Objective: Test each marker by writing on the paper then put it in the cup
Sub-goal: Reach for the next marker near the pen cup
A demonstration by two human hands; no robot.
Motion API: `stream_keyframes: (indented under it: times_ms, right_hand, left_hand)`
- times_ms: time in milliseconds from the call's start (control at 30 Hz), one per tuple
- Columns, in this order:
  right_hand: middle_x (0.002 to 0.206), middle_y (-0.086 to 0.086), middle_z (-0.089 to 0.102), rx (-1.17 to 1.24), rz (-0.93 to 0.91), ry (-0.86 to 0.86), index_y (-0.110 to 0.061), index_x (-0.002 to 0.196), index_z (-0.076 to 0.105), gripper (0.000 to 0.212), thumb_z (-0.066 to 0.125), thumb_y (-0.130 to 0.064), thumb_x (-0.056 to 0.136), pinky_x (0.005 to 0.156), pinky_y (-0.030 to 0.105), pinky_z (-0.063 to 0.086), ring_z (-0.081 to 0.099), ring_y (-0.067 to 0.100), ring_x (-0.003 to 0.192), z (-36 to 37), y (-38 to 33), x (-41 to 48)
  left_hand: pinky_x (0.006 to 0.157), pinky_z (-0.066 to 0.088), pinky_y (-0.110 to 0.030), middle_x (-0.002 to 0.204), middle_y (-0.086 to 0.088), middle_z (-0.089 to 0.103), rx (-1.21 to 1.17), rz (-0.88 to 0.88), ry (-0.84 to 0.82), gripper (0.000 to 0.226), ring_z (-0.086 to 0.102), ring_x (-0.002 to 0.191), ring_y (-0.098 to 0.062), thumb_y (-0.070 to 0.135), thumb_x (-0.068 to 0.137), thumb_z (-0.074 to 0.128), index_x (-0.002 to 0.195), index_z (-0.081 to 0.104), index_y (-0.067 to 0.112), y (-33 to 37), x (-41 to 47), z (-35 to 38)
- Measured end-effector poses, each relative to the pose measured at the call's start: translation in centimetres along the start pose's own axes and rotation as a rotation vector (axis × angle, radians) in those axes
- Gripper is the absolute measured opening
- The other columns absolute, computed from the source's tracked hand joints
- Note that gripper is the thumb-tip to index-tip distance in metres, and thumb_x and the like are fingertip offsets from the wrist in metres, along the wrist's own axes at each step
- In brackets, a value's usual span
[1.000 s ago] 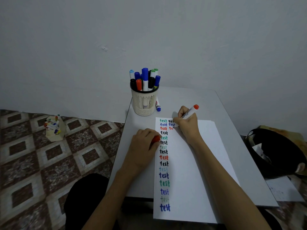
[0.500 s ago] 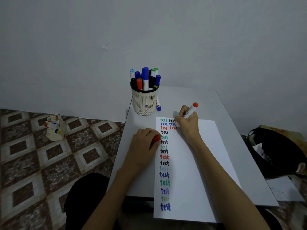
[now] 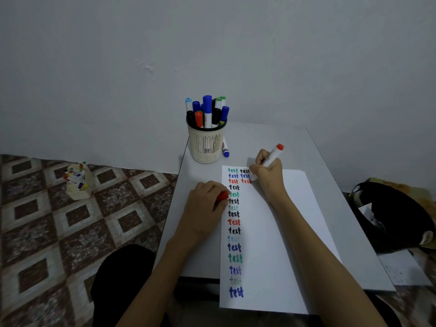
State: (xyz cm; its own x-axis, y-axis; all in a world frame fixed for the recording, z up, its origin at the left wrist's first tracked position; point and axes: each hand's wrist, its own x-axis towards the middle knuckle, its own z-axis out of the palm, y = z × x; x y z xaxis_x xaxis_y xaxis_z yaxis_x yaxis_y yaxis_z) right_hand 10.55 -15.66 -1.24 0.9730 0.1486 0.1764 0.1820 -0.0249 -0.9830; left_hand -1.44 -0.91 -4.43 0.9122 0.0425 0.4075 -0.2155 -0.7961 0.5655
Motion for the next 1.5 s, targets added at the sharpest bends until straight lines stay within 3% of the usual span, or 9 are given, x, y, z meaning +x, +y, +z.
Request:
stream_keyframes:
  times_ms: [167,267,333,533,800,1033,1200,1333,1500]
  right_hand:
    - [0.057,0.008,0.048,0.435,0.093,0.08,-0.013,0.069,0.045,0.032,0.072,0.001,0.08,0.051,0.025,0.05,0.043,0.014,0.045,-1.1,-1.0,-0.3]
    - [0.082,0.017,0.065,0.413,0.119,-0.006,-0.008,0.082,0.059,0.012,0.069,-0.002,0.082,0.059,0.027,0.055,0.066,0.024,0.07,-1.1,-1.9,-1.2]
    - [0.096,0.022,0.069,0.465,0.15,-0.118,-0.001,0.093,0.062,0.007,0.058,0.002,0.087,0.067,0.035,0.06,0.07,0.031,0.088,-1.3,-2.3,-1.9]
    - [0.056,0.017,0.059,0.413,0.145,-0.252,-0.004,0.07,0.06,0.01,0.054,0.004,0.07,0.042,0.022,0.046,0.055,0.022,0.044,-2.2,-2.5,-3.5]
    - [0.053,0.015,0.057,0.449,0.147,-0.296,-0.001,0.071,0.055,0.006,0.054,0.005,0.07,0.042,0.021,0.044,0.053,0.021,0.04,-1.7,-2.4,-4.7]
    - [0.083,0.025,0.069,0.218,0.175,-0.417,0.004,0.087,0.066,0.009,0.068,0.009,0.08,0.059,0.034,0.06,0.069,0.031,0.066,-1.7,-2.8,-5.5]
    - [0.088,0.004,0.075,-0.277,-0.082,-0.371,-0.012,0.091,0.078,0.023,0.084,-0.014,0.07,0.054,0.025,0.049,0.064,0.024,0.069,-2.8,-3.4,-4.6]
    - [0.089,-0.012,0.072,-0.623,-0.275,-0.453,-0.029,0.094,0.076,0.023,0.08,-0.039,0.073,0.064,0.036,0.049,0.063,0.013,0.076,-1.5,-2.4,-4.9]
    - [0.083,-0.005,0.074,-0.616,-0.236,-0.464,-0.024,0.093,0.076,0.018,0.077,-0.034,0.078,0.067,0.04,0.051,0.065,0.018,0.071,-0.1,-2.6,-5.3]
  left_hand:
    - [0.088,0.047,-0.034,0.106,0.005,0.046,-0.083,-0.023,0.037,0.028,0.048,0.099,-0.013,0.026,0.09,0.056,0.115,0.059,0.017,0.0,-0.2,-0.2]
    - [0.085,0.047,-0.023,0.103,0.004,0.048,-0.187,-0.072,0.092,0.032,0.052,0.095,-0.011,0.022,0.091,0.057,0.122,0.058,0.016,0.3,-0.1,-0.7]
    - [0.08,0.044,-0.011,0.101,0.006,0.054,-0.271,-0.115,0.149,0.032,0.054,0.09,-0.006,0.02,0.088,0.062,0.12,0.059,0.016,0.5,-0.2,-1.1]
    - [0.074,0.045,-0.01,0.094,0.007,0.066,-0.412,-0.204,0.215,0.02,0.06,0.085,-0.004,0.017,0.079,0.07,0.098,0.065,0.02,0.6,-0.2,-1.5]
    - [0.071,0.047,-0.013,0.093,0.012,0.064,-0.387,-0.126,0.194,0.021,0.059,0.083,-0.005,0.016,0.078,0.072,0.097,0.066,0.021,0.6,-0.2,-1.5]
    - [0.073,0.044,-0.008,0.09,0.017,0.064,-0.425,-0.112,0.163,0.015,0.058,0.086,0.004,0.013,0.081,0.068,0.094,0.066,0.02,0.4,-0.2,-1.8]
    - [0.071,0.045,-0.009,0.087,0.011,0.067,-0.5,-0.141,0.18,0.01,0.061,0.081,0.0,0.014,0.083,0.066,0.092,0.066,0.019,0.6,-0.3,-1.8]
    - [0.072,0.046,-0.01,0.085,0.012,0.067,-0.491,-0.104,0.171,0.01,0.062,0.081,0.0,0.016,0.083,0.067,0.091,0.066,0.02,0.4,-0.4,-1.9]
    - [0.073,0.045,-0.009,0.086,0.015,0.065,-0.438,-0.062,0.184,0.014,0.061,0.083,0.002,0.01,0.08,0.069,0.091,0.066,0.019,0.2,-0.1,-2.0]
